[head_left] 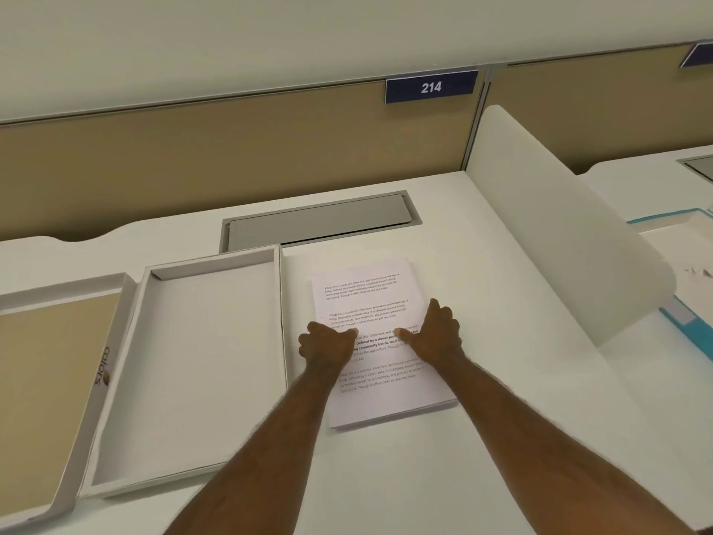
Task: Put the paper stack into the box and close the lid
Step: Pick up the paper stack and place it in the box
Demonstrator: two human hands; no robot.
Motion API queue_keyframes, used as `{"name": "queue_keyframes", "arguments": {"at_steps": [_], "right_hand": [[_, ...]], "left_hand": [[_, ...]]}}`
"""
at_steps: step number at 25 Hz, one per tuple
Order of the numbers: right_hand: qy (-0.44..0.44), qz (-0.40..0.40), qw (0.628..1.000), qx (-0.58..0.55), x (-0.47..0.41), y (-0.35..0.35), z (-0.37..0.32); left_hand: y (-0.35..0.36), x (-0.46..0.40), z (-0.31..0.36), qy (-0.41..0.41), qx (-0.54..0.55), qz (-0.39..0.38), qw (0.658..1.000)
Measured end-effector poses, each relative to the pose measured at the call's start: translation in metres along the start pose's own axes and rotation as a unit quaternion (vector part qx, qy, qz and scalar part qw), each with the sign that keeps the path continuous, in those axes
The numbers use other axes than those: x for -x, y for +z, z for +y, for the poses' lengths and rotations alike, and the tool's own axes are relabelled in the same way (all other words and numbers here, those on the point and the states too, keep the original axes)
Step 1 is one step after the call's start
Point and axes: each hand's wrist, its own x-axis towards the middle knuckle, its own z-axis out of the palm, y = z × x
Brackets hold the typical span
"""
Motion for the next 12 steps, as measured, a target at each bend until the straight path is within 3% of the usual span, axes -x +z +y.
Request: {"name": "queue_keyframes", "arguments": {"at_steps": [4, 12], "right_hand": [[0.036, -0.001, 0.999, -0.036, -0.006, 0.0, 0.001], [0.046, 0.014, 0.997, -0.052, -0.009, 0.01, 0.004]], "left_hand": [[-0.004, -0.008, 0.0, -0.051, 0.076, -0.02, 0.996], [0.0, -0.004, -0.002, -0.041, 0.038, -0.003, 0.998]]}}
